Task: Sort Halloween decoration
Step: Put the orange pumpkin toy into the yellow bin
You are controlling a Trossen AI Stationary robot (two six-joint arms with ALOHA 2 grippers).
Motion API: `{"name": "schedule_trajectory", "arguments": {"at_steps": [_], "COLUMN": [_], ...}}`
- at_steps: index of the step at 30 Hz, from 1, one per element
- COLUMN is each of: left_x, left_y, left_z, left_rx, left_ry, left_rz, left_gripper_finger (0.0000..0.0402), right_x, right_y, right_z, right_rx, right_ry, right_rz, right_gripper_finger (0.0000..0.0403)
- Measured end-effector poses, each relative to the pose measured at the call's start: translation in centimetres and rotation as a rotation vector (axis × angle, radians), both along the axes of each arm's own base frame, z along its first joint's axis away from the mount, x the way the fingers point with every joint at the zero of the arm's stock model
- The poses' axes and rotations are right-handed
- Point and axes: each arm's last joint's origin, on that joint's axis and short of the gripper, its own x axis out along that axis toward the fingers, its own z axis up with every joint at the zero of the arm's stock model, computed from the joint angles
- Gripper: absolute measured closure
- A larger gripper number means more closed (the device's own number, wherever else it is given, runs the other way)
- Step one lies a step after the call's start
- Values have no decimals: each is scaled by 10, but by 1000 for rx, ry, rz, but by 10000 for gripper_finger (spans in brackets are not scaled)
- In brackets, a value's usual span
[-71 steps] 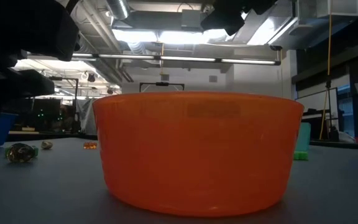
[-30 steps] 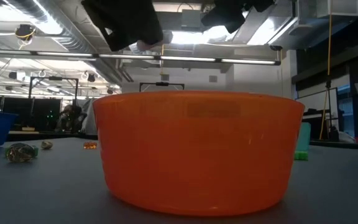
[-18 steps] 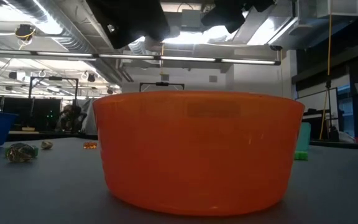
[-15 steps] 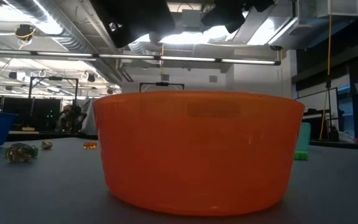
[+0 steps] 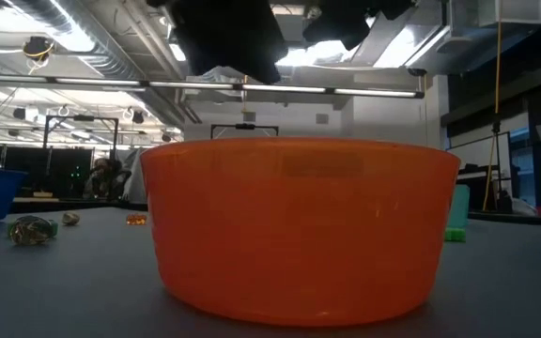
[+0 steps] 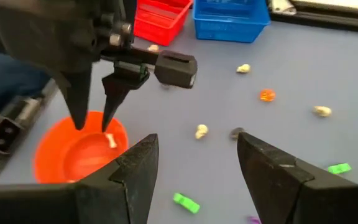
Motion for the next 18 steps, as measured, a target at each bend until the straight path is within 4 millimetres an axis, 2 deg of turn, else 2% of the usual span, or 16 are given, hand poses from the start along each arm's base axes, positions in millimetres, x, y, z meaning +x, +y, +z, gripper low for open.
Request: {"name": "schedule_trajectory", "arguments": {"at_steps": [5,12,18], "left_x": [-3,-19,-46], "left_y": [29,81,121], "left_z": [34,88,120], "left_rx": [3,-3,193], "left_ry": [-64,-172,-197], "left_rz": [22,159,224], "left_gripper_finger": [295,296,296], "right_x": [4,7,4], "right_y": [-19,-67,-113], "right_z": [0,-2,-2], "right_rx": [-119,-306,-325], "right_ry": [-23,-11,17], "right_rz": [-1,-20,-151], "right_gripper_finger": [185,185,185]}}
